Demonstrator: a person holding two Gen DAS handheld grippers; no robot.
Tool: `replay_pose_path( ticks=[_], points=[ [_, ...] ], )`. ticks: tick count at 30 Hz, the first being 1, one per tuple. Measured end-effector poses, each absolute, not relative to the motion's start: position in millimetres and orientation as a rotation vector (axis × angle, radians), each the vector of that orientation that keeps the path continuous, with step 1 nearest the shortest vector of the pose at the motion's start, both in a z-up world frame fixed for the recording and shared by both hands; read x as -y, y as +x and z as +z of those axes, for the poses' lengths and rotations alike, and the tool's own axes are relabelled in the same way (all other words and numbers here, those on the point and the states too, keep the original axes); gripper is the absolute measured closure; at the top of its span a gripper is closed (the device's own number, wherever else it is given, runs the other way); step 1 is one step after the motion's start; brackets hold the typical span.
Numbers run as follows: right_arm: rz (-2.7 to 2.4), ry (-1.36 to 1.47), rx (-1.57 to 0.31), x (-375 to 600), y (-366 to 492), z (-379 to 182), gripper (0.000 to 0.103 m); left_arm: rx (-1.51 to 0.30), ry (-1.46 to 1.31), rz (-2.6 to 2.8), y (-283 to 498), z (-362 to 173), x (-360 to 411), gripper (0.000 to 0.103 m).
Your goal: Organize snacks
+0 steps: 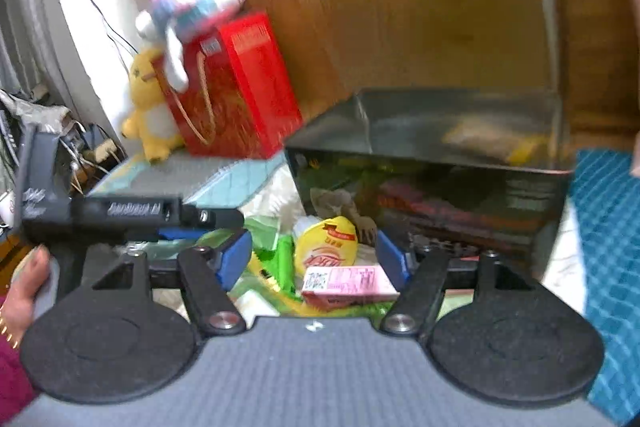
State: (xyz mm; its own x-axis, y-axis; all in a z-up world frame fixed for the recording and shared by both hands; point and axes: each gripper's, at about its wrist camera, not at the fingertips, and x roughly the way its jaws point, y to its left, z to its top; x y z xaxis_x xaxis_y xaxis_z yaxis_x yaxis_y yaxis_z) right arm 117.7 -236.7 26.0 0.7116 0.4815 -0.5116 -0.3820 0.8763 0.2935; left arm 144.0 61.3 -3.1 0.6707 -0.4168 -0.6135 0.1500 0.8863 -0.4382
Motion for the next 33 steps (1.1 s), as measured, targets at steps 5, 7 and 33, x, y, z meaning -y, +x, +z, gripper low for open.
replay_pose_path(
  ticks=[5,7,33],
  points=[
    [0.480,0.165,-0.696,223,148,5,0.034,-0.822,-0.393,-0.430,127,-8,-54,0.035],
    [0.503,0.164,-0.705,218,147,4,0.051,-0.846,-0.366,-0.474,113,-7,-46,0.036],
    [0.557,-0.011,-0.480,209,91,22,0.055,-0.837,-0.292,-0.609,137,-1,12,0.029]
  ],
)
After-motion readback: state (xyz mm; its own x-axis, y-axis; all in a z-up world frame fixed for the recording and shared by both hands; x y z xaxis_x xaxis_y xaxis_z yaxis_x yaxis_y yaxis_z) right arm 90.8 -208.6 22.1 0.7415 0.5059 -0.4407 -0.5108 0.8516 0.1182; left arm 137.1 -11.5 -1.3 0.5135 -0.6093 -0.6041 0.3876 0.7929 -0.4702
